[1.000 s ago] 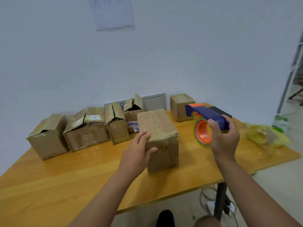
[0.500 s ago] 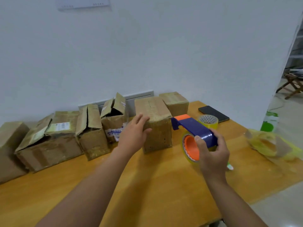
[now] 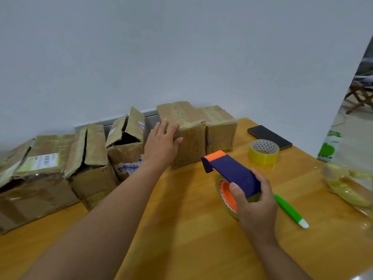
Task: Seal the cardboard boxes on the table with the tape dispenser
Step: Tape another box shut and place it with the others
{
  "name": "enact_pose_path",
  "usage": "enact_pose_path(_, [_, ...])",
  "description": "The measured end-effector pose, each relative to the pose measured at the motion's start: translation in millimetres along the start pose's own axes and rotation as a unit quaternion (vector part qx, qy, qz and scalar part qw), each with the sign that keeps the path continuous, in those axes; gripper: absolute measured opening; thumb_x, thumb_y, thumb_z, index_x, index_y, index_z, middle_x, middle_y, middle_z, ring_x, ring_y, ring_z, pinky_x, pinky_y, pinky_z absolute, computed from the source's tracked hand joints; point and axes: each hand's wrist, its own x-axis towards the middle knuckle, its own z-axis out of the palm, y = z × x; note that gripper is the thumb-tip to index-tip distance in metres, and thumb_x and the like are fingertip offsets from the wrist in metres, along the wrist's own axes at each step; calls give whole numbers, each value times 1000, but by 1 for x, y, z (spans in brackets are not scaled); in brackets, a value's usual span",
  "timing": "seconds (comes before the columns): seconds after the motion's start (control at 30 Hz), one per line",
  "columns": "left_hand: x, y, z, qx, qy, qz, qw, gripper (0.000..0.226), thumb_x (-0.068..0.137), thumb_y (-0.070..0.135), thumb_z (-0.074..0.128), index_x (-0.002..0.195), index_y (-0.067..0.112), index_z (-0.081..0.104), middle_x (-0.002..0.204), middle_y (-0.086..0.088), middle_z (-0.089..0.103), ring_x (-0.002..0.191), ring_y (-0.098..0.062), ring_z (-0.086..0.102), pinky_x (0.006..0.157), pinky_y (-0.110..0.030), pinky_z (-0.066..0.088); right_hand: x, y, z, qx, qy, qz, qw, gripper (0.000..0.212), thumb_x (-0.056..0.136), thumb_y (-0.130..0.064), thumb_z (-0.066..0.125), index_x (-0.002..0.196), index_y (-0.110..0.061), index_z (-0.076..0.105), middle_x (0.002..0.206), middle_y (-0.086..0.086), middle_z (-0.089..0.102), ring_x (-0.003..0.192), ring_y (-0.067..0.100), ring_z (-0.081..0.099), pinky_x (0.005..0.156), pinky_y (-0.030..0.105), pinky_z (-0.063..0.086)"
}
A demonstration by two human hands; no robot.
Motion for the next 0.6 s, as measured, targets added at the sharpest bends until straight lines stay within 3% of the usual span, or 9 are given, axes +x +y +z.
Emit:
enact_pose_path(0.13, [-9, 1, -7, 9, -7, 1, 1000, 59, 101, 52, 37, 153, 27, 25, 163, -5, 17, 151, -25, 8, 120, -39, 11, -1, -1, 0, -7, -6, 8, 1000, 67, 71, -48, 65, 132, -28, 49, 107, -33, 46, 101, -25, 45, 61, 5, 48])
enact_pose_path(0.27, [-30, -14, -32, 69, 129, 10, 989, 55, 96, 45, 50, 145, 21, 42, 157, -10, 29, 148, -30, 12, 119, -46, 15, -2, -1, -1, -7, -15, 5, 1000, 71, 70, -48, 64, 135, -23, 50, 106, -33, 47, 99, -26, 45, 61, 9, 45])
enact_pose_path(0.3, [-32, -21, -41, 82, 134, -11, 988, 57, 94, 46, 53, 144, 22, 41, 158, -10, 26, 148, -32, 10, 118, -48, 14, -2, -1, 0, -6, -18, 2, 1000, 71, 70, -47, 64, 135, -21, 50, 106, -32, 48, 99, -26, 45, 62, 9, 44])
enact_pose_path(0.43, [-27, -52, -62, 128, -27, -116, 985, 86, 87, 65, 55, 153, 30, 12, 164, -9, 1, 149, -37, -7, 119, -53, 1, -3, -3, 1, -15, -25, -5, 1000, 72, 70, -47, 64, 135, -18, 51, 112, -14, 52, 97, -22, 48, 63, 6, 42])
enact_pose_path(0.5, [-27, -62, -62, 155, -76, -105, 979, 88, 86, 63, 59, 154, 31, 12, 163, -12, 3, 148, -40, 3, 120, -54, 10, -4, -4, 0, -20, -25, -5, 999, 73, 71, -48, 64, 136, -18, 50, 116, -12, 51, 96, -7, 53, 67, 8, 40])
enact_pose_path(0.6, [-27, -62, -59, 174, -87, -88, 977, 82, 87, 57, 61, 152, 28, 21, 158, -16, 20, 142, -39, 26, 114, -49, 29, -3, -4, -2, -26, -18, -9, 999, 73, 71, -47, 64, 136, -16, 51, 118, -10, 51, 102, 5, 50, 68, 9, 39])
